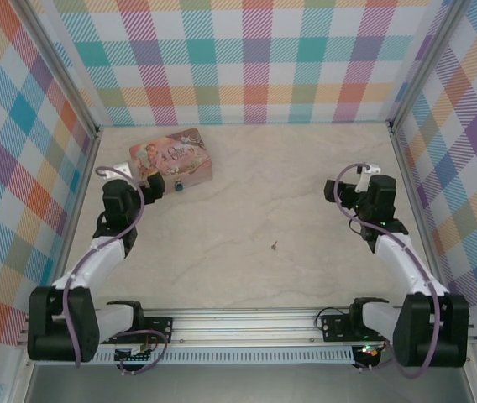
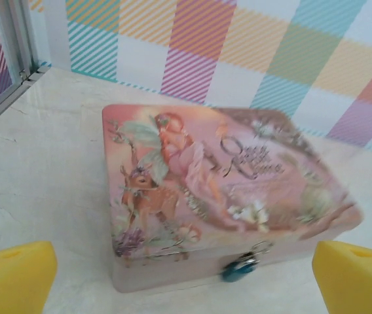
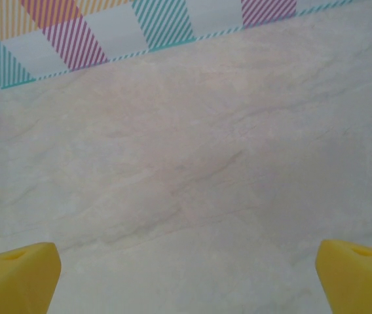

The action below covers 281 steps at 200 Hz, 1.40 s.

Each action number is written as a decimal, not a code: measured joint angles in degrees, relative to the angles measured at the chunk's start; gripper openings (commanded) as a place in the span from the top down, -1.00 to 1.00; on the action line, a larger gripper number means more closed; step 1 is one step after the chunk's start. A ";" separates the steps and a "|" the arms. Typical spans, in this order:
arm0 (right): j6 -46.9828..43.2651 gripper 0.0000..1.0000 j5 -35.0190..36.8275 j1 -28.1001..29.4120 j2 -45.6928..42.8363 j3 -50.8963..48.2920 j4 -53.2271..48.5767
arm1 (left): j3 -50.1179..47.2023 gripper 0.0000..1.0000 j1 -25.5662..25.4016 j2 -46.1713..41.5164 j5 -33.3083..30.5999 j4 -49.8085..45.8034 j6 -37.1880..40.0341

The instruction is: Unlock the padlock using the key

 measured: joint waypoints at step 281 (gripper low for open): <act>18.99 0.26 6.84 41.68 34.93 23.21 -38.18 | -3.10 -1.00 -21.20 2.97 6.29 -10.82 -27.02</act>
